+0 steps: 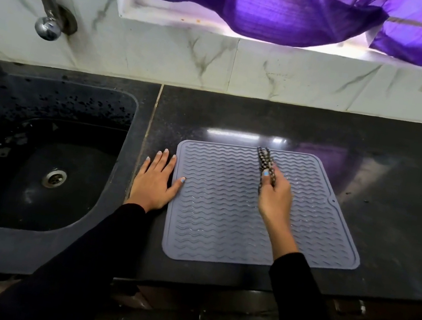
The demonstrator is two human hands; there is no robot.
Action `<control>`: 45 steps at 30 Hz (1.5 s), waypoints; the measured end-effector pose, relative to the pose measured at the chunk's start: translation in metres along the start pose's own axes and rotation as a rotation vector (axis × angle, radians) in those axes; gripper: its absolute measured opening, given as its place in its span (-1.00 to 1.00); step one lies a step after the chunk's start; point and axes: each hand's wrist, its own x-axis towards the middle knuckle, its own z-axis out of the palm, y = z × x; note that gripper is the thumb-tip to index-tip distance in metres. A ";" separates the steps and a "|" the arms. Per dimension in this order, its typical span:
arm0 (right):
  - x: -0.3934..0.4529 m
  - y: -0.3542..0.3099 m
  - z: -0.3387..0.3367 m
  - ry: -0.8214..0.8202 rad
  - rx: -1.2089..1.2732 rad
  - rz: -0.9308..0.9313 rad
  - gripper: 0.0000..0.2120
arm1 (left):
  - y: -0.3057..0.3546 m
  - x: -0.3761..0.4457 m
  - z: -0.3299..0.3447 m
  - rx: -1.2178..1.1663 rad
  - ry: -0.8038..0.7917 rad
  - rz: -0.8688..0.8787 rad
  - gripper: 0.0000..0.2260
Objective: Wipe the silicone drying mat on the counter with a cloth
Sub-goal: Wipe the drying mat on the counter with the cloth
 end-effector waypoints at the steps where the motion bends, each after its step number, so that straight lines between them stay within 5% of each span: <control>1: -0.004 0.005 -0.004 0.034 -0.128 -0.058 -0.61 | 0.000 0.000 0.001 0.000 -0.001 0.001 -0.19; 7: -0.014 0.054 0.034 -0.118 -0.777 -0.255 -0.46 | -0.003 0.004 0.004 0.010 -0.009 0.010 -0.21; 14: -0.008 0.056 0.030 -0.175 -0.835 -0.276 -0.43 | -0.002 0.008 0.004 0.034 -0.047 -0.008 -0.34; 16: -0.007 0.051 0.022 -0.219 -0.711 -0.262 -0.45 | 0.000 0.008 0.003 0.030 -0.043 -0.014 -0.35; 20: 0.007 0.037 -0.007 -0.149 0.259 0.158 -0.61 | 0.002 0.005 0.002 -0.008 -0.020 -0.044 -0.41; 22: 0.012 0.035 -0.028 -0.015 0.469 0.263 -0.65 | 0.005 0.006 0.001 -0.041 -0.031 -0.083 -0.45; 25: 0.003 0.034 -0.047 0.051 0.108 0.085 -0.59 | 0.010 0.008 0.001 -0.085 -0.044 -0.147 -0.46; 31: -0.025 0.074 -0.012 -0.095 -0.726 -0.217 -0.41 | 0.012 0.010 0.009 -0.022 0.030 -0.167 -0.36; 37: -0.021 0.079 -0.004 -0.011 -0.729 -0.230 -0.44 | 0.012 0.008 0.012 -0.006 0.082 -0.169 -0.35; 41: -0.018 0.074 -0.013 -0.094 -0.778 -0.248 -0.39 | 0.013 0.008 0.011 -0.028 0.103 -0.172 -0.36; 45: -0.015 0.065 -0.029 -0.009 -0.341 -0.125 -0.52 | 0.013 0.008 0.010 -0.028 0.100 -0.176 -0.36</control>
